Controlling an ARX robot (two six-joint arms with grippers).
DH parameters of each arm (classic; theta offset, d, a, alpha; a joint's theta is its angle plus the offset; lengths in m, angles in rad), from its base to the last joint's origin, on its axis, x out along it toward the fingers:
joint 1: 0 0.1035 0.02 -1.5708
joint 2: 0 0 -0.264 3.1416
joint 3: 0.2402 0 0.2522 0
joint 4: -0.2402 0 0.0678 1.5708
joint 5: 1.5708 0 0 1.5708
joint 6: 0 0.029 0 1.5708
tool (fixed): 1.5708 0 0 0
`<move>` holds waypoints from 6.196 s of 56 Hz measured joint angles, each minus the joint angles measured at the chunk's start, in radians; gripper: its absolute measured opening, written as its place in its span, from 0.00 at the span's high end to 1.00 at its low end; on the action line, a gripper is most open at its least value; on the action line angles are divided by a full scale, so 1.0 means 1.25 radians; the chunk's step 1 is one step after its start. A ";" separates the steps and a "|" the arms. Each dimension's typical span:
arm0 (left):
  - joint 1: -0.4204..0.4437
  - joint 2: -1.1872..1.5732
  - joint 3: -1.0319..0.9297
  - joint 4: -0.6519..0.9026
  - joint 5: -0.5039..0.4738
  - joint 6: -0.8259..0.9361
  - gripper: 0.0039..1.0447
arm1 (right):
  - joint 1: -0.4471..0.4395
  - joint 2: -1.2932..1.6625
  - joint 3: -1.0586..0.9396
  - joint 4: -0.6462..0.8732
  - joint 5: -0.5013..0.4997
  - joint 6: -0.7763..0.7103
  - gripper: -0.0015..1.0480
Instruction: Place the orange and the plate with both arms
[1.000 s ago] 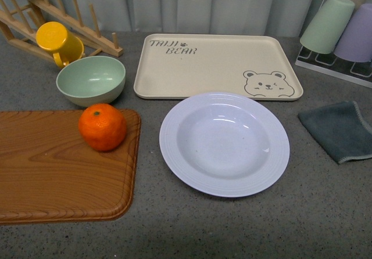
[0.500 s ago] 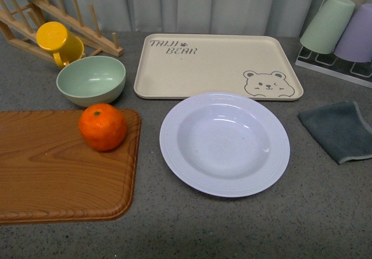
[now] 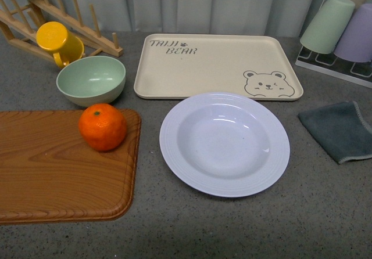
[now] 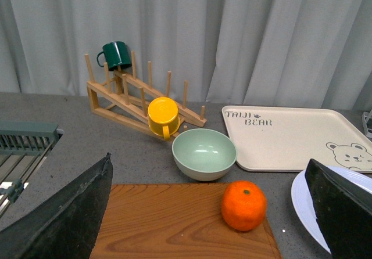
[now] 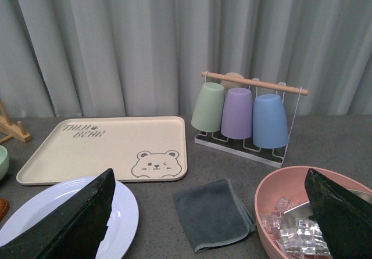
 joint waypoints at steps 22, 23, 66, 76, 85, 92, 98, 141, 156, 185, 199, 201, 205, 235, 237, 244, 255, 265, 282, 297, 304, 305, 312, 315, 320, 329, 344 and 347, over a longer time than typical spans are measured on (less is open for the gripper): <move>-0.059 0.557 0.112 0.248 -0.211 -0.211 0.06 | 0.000 0.000 0.000 0.000 0.000 0.000 0.09; -0.071 0.622 0.130 0.287 -0.203 -0.214 0.06 | 0.000 0.000 0.000 0.000 0.000 0.000 0.09; -0.234 1.465 0.471 0.466 -0.100 -0.229 0.06 | 0.000 0.000 0.000 0.000 0.000 0.000 0.09; -0.227 1.537 0.517 0.461 -0.098 -0.233 0.06 | 0.000 0.000 0.000 0.000 0.000 0.000 0.09; -0.218 1.573 0.541 0.448 -0.086 -0.238 0.06 | 0.000 0.000 0.000 0.000 0.000 0.000 0.09; -0.216 1.589 0.554 0.432 -0.072 -0.245 0.06 | 0.000 0.000 0.000 0.000 0.000 0.000 0.09; -0.215 1.598 0.559 0.425 -0.072 -0.248 0.10 | 0.000 0.000 0.000 0.000 0.000 0.000 0.09; -0.381 1.531 0.624 0.430 -0.052 -0.320 0.41 | 0.000 0.000 0.000 0.000 0.000 0.000 0.09; -0.476 1.633 0.692 0.399 -0.052 -0.336 0.41 | 0.000 0.000 0.000 0.000 0.000 0.000 0.09; -0.474 1.654 0.703 0.381 -0.042 -0.390 0.06 | 0.000 0.000 0.000 0.000 0.000 0.000 0.09; -0.453 1.511 0.626 0.405 -0.090 -0.397 0.06 | 0.000 0.000 0.000 0.000 0.000 0.000 0.09; -0.442 1.462 0.589 0.420 -0.111 -0.396 0.06 | 0.000 0.000 0.000 0.000 0.000 0.000 0.09; -0.428 1.386 0.528 0.440 -0.154 -0.383 0.06 | 0.000 0.000 0.000 0.000 0.000 0.000 0.09; -0.250 0.917 0.068 0.795 -0.244 -0.086 0.40 | 0.000 0.000 0.000 0.000 0.001 0.000 0.09; -0.230 0.873 0.058 0.789 -0.223 -0.056 0.48 | 0.000 0.000 0.000 0.000 0.000 0.000 0.09; -0.181 0.768 0.024 0.714 -0.174 -0.020 0.73 | 0.000 0.000 0.000 0.000 0.000 0.000 0.09; -0.128 0.633 0.002 0.607 -0.123 -0.009 0.96 | 0.000 0.000 0.000 0.000 0.000 0.000 0.09; -0.092 0.522 0.000 0.508 -0.087 -0.004 0.96 | 0.000 0.000 0.000 0.000 0.000 0.000 0.09; -0.001 0.343 0.000 0.342 0.000 -0.003 0.96 | 0.000 0.000 0.000 0.000 0.000 0.000 0.09; 0.000 0.232 0.000 0.235 0.000 -0.003 0.96 | 0.000 0.000 0.000 0.000 0.000 0.000 0.09; 0.000 0.191 0.000 0.194 0.000 -0.003 0.96 | 0.000 0.000 0.000 0.000 0.000 0.000 0.09; 0.000 0.189 0.000 0.192 0.000 -0.003 0.96 | 0.000 0.000 0.000 0.000 0.000 0.000 0.09; 0.000 0.161 0.000 0.164 0.000 -0.003 0.96 | 0.000 0.000 0.000 0.000 0.000 0.000 0.09; 0.000 0.151 0.000 0.154 0.000 -0.003 0.96 | 0.000 0.000 0.000 0.000 0.000 0.000 0.09; 0.000 0.134 0.000 0.137 0.000 -0.003 0.96 | 0.000 0.000 0.000 0.000 0.000 0.000 0.09; 0.000 0.007 0.000 0.004 0.002 -0.002 0.96 | 0.000 0.000 0.000 0.000 0.000 0.000 0.09; 0.000 0.004 0.000 0.001 0.002 -0.003 0.83 | 0.000 0.000 0.000 0.000 0.000 0.000 0.09; 0.000 0.004 0.000 0.001 0.002 -0.003 0.73 | 0.000 0.015 0.012 -0.035 0.002 -0.012 0.09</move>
